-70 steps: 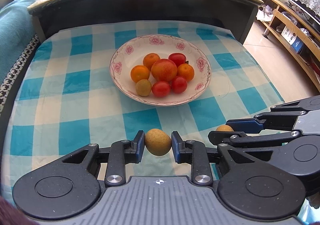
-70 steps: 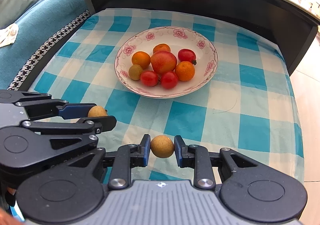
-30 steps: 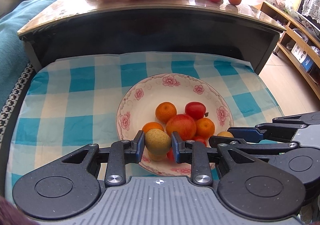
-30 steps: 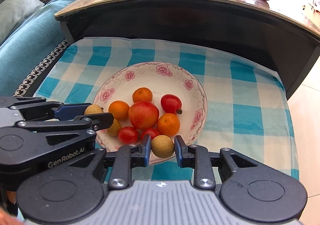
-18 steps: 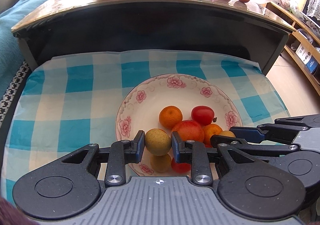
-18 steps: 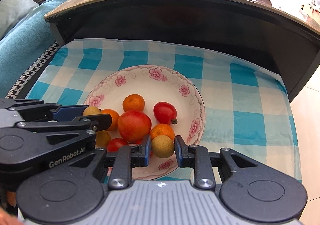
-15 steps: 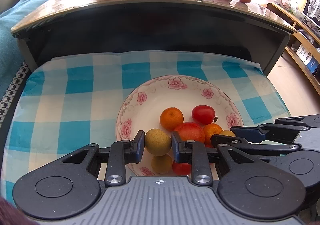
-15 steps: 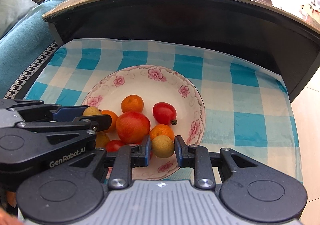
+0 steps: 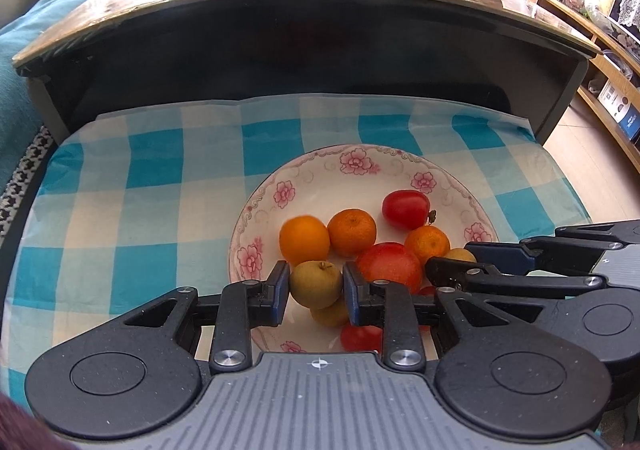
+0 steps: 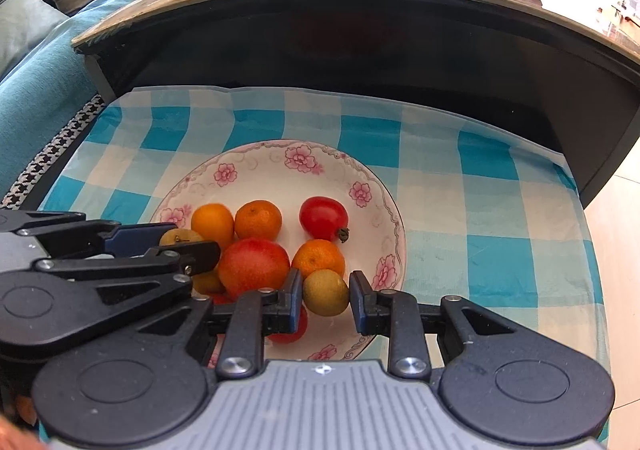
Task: Organize fruits
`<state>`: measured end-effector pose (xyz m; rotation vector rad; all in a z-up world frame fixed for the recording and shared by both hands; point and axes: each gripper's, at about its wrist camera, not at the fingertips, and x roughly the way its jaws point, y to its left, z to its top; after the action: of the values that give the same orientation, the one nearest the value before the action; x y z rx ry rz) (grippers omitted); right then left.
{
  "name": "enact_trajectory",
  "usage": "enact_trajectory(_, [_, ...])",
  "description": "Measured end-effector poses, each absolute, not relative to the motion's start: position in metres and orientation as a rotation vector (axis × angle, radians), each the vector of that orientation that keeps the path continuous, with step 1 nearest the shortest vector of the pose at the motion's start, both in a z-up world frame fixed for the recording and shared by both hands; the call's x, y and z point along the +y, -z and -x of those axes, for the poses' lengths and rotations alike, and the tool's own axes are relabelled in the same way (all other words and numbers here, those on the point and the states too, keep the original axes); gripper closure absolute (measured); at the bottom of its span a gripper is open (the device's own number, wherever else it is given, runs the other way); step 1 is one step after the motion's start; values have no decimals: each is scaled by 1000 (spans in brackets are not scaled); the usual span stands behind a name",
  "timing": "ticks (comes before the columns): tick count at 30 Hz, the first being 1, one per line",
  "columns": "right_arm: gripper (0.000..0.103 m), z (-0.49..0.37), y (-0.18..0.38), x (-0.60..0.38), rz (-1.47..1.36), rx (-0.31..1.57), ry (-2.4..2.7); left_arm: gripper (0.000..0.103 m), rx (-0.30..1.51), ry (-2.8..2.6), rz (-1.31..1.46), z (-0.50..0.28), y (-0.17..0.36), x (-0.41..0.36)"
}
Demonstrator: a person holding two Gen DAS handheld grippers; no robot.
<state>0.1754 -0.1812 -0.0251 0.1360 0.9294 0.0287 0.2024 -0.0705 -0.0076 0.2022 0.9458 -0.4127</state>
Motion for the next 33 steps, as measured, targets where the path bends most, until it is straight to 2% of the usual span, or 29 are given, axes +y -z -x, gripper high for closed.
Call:
enact_trajectory(14, [74,-176,26,-181,-136,929,-20,64,937,406,-226,-200,6,-71])
enact_trajectory(33, [71,-166,17,-184,-143,913,6,49,919,400,-236,-190,-4,-64])
